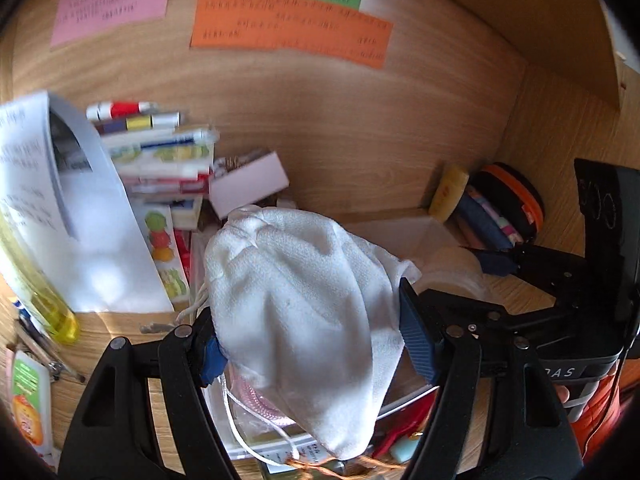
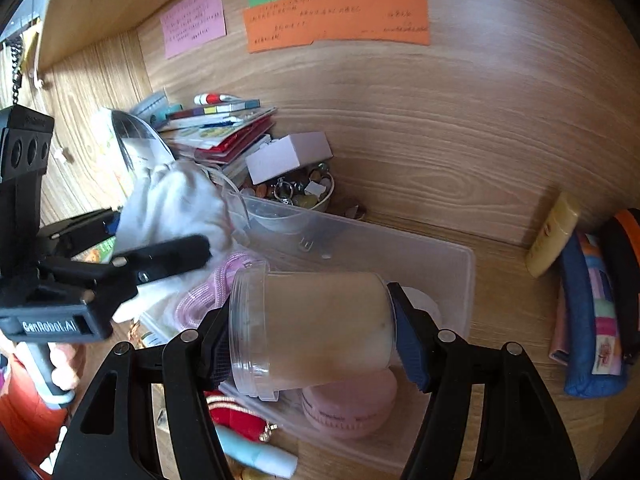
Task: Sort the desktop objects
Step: 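Carry the white bag and translucent jar over the clear box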
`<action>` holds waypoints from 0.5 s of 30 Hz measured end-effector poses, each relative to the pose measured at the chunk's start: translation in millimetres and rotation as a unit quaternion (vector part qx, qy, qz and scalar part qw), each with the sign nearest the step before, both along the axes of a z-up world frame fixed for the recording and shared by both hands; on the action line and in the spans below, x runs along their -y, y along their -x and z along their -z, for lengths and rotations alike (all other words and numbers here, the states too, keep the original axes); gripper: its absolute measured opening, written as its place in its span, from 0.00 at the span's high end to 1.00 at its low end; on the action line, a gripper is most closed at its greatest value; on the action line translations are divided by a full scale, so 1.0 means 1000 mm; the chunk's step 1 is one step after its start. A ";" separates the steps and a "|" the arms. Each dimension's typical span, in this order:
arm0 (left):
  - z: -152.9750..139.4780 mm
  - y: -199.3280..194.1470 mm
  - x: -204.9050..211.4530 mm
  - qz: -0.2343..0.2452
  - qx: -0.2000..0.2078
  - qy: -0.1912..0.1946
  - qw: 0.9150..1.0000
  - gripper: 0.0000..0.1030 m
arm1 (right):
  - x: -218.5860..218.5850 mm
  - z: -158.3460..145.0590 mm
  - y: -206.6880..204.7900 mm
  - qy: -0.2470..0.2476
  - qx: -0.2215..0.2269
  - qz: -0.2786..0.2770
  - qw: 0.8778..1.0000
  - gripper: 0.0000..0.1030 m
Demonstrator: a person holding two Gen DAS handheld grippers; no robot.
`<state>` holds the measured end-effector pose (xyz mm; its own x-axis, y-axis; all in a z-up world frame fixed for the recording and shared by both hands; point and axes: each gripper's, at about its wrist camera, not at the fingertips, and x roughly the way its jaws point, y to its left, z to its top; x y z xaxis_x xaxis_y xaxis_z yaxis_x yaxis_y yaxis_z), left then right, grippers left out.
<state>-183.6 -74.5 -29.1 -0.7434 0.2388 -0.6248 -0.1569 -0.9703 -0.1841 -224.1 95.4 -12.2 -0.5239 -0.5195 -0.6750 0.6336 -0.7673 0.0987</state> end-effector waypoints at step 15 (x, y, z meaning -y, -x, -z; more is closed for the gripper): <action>0.023 0.017 0.007 0.008 0.048 -0.018 0.999 0.30 | 0.019 0.031 -0.002 -0.028 -0.005 -0.003 1.000 0.39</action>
